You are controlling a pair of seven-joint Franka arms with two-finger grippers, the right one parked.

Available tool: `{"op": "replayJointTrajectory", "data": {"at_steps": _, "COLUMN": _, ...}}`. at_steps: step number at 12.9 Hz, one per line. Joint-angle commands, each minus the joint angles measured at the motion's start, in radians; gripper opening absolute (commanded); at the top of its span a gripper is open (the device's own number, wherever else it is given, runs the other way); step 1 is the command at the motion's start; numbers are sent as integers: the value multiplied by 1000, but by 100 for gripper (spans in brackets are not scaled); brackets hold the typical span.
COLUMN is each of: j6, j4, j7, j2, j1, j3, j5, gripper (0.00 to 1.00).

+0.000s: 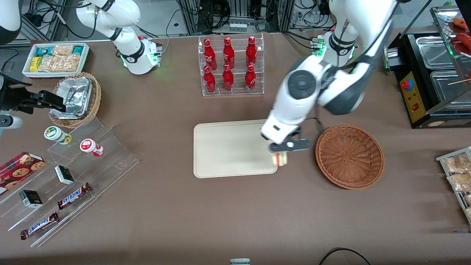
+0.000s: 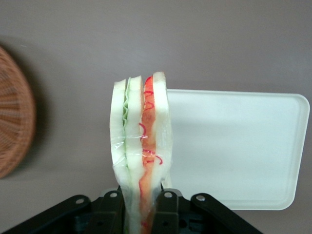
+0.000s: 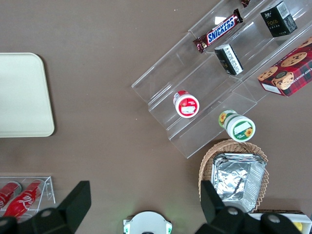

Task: Place sandwich from basket to tray
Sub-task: 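Lift the sandwich and carry it over the beige tray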

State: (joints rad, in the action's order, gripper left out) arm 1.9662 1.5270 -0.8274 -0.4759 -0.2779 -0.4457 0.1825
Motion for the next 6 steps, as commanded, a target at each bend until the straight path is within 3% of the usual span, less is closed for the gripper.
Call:
{"op": "replayJointTrajectory", "data": {"at_steps": 1, "j6": -15, "j4": -148, "j7": -70, "j2": -160, "j1": -96, "j3": 4, "j5": 66, "gripper": 0}}
{"op": "replayJointTrajectory", "data": {"at_steps": 6, "j6": 46, "j4": -208, "j7": -130, "j2": -319, "j1": -202, "j3": 5, "j5": 166, "gripper": 0}}
